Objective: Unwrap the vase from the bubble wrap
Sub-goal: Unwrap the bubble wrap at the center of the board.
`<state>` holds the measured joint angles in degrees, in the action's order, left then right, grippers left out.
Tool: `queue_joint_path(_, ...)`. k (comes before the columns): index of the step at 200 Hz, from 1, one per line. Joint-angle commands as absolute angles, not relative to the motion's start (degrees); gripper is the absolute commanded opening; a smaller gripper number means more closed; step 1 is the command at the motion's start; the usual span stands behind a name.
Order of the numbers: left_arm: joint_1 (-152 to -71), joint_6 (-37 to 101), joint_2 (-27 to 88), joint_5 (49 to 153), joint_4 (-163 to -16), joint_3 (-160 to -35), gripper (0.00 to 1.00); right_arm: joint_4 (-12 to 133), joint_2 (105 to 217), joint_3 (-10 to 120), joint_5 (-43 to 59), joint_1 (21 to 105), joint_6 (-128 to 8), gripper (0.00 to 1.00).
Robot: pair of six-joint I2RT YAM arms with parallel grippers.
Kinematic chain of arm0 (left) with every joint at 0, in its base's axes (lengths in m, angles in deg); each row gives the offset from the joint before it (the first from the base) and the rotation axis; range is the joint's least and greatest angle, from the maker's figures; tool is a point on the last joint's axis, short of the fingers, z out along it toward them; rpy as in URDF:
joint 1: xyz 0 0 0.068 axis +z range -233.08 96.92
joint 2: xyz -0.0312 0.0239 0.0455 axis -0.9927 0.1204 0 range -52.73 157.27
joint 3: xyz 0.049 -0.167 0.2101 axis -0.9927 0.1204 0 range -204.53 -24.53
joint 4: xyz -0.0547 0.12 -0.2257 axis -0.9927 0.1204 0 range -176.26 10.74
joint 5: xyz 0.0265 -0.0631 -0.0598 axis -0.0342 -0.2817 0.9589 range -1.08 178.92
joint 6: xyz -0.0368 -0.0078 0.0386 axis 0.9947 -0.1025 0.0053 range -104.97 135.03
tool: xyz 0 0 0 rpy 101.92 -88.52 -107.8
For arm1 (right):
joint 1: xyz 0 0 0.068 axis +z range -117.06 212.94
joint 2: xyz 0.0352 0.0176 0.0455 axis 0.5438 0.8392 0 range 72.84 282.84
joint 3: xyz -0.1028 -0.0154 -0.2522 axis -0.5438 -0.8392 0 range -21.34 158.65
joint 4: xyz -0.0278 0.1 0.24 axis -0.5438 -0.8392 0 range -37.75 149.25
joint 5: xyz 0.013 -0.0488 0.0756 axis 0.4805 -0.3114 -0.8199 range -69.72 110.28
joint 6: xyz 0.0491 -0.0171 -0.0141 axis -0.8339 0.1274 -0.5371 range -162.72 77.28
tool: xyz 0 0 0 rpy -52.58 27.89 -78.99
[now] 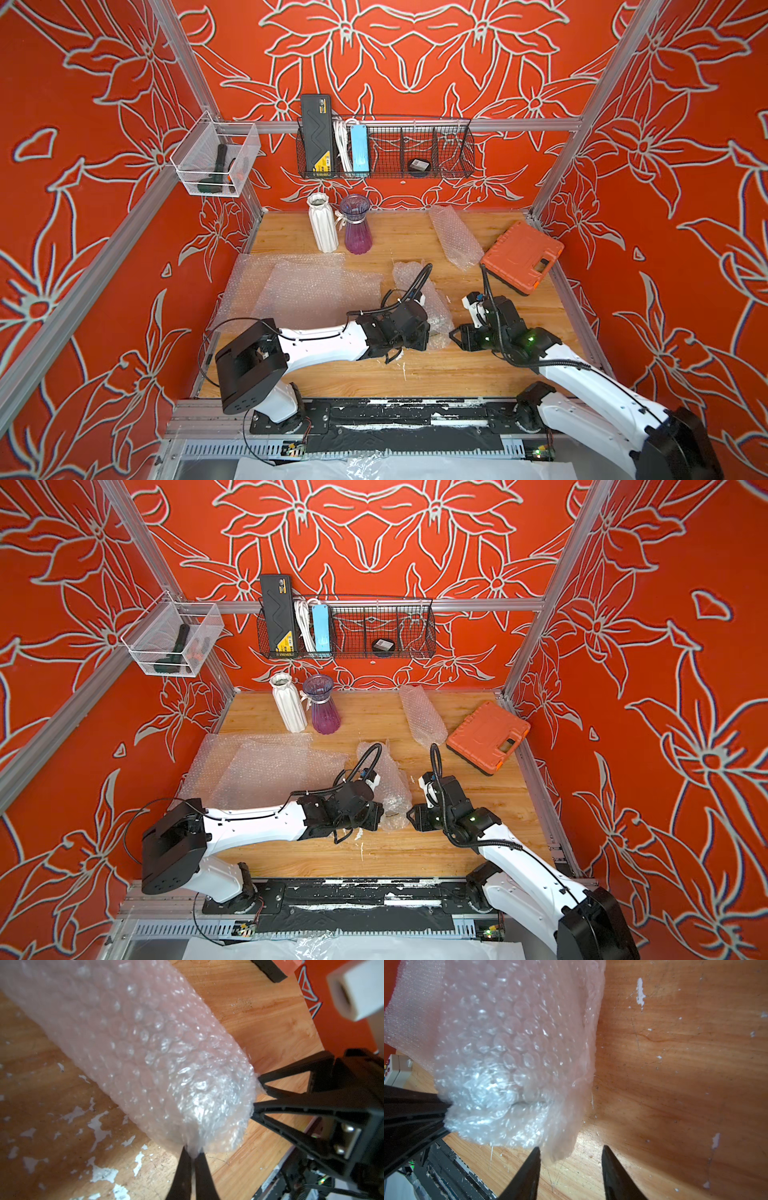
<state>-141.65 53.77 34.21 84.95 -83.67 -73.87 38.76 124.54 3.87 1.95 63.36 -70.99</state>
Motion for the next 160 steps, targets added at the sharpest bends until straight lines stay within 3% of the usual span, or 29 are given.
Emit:
queue_joint_path(1,-141.82,53.45,33.45,82.72,-81.8,-72.88,0.0,39.27,124.13,5.1,3.22,63.1,-69.88,0.47)
queue_joint_path(40,-141.32,52.68,32.13,82.06,-80.4,-70.71,0.0,40.81,125.61,4.35,1.69,63.12,-69.18,0.44)
queue_joint_path(84,-139.25,53.15,29.16,83.95,-82.84,-66.03,0.0,40.12,125.22,5.32,0.23,63.25,-66.78,0.51)
queue_joint_path(160,-138.46,52.57,28.35,85.27,-82.92,-66.26,0.0,45.08,128.03,7.66,-6.55,63.67,-64.71,0.48)
